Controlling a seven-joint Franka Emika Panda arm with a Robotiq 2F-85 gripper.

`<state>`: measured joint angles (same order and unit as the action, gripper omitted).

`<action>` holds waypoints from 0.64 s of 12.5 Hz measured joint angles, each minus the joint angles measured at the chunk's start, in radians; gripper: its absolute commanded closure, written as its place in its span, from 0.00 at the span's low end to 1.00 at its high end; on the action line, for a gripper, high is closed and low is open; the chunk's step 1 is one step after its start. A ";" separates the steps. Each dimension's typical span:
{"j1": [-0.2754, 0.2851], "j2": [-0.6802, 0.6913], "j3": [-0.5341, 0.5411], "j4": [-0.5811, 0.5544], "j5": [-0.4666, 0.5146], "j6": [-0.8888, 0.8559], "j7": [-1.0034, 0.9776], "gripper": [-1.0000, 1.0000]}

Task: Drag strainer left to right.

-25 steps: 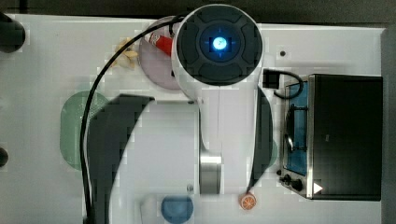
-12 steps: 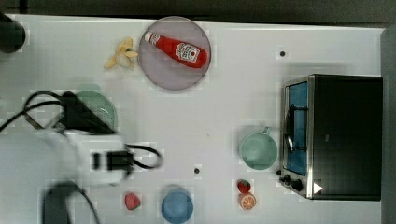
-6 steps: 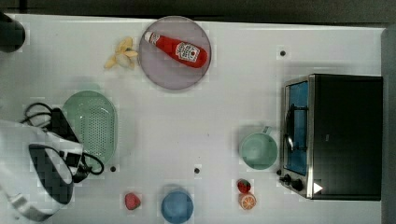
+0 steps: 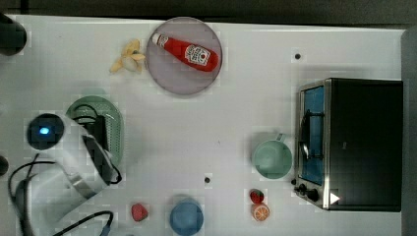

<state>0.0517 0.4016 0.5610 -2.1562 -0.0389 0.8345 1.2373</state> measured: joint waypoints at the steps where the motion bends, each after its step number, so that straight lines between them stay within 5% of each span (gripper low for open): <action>1: 0.005 0.014 -0.026 -0.023 -0.041 0.057 0.023 0.00; 4: -0.006 0.091 -0.040 -0.023 -0.087 0.156 0.065 0.00; 8: 0.051 0.123 -0.111 -0.049 -0.125 0.230 0.082 0.00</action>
<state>0.1025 0.5249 0.4502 -2.2051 -0.1635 1.0645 1.3193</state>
